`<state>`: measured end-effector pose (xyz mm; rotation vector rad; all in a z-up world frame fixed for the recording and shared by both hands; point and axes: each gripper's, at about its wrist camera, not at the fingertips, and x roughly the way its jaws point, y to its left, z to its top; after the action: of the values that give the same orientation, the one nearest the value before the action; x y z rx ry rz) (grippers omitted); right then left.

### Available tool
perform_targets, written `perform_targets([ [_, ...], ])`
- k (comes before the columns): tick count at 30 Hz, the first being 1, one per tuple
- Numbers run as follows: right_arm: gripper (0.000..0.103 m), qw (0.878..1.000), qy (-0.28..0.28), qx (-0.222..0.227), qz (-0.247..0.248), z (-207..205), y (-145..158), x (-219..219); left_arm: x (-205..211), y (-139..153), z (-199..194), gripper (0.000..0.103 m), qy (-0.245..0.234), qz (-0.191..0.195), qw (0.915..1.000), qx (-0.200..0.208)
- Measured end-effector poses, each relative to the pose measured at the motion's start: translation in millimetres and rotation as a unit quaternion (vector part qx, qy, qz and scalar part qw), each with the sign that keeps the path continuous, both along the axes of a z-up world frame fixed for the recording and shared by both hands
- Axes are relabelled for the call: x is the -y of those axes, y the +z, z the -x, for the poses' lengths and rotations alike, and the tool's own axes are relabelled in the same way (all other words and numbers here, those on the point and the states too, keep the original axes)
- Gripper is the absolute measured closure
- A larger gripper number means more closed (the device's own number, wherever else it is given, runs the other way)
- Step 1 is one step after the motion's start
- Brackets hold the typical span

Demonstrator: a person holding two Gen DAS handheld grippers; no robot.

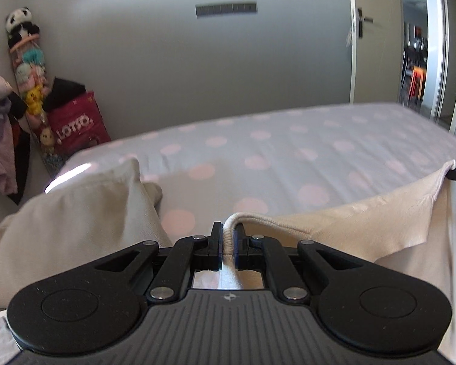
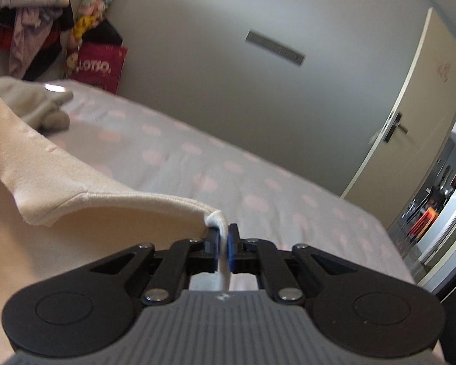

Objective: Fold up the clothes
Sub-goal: 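Lower the sweatshirt flat onto the sheet and open both grippers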

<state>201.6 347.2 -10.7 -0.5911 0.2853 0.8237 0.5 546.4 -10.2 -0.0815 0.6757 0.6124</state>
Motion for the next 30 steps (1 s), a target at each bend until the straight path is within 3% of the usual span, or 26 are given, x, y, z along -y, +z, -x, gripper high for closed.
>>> perform_targets([
  [8, 0.096, 0.995, -0.019, -0.066, 0.068, -62.6, -96.4, -72.1, -38.2, -85.4, -56.1, 0.098, -0.017, 0.016, 0.9973, -0.070],
  [14, 0.094, 0.990, -0.024, -0.093, 0.101, -72.2, -131.8, -80.9, -46.3, -120.9, -69.3, 0.096, -0.011, 0.032, 0.9952, -0.092],
  [15, 0.089, 0.990, -0.024, -0.097, 0.101, -73.6, -134.3, -79.2, -47.0, -124.0, -69.6, 0.095, -0.008, 0.033, 0.9950, -0.094],
  [17, 0.078, 0.990, -0.026, -0.100, 0.093, -75.1, -133.1, -75.1, -48.9, -123.3, -66.1, 0.087, 0.002, 0.042, 0.9951, -0.089],
  [19, 0.059, 0.990, -0.031, -0.103, 0.088, -77.1, -127.6, -71.0, -48.4, -118.4, -58.9, 0.071, 0.012, 0.053, 0.9951, -0.083],
  [21, 0.057, 0.990, -0.031, -0.109, 0.079, -74.0, -116.3, -59.2, -45.1, -110.2, -49.2, 0.054, 0.021, 0.064, 0.9951, -0.072],
  [30, 0.056, 0.986, -0.007, -0.161, 0.043, -13.2, -73.0, 20.1, 18.3, -70.2, 21.5, 0.052, 0.011, 0.112, 0.9915, -0.066],
])
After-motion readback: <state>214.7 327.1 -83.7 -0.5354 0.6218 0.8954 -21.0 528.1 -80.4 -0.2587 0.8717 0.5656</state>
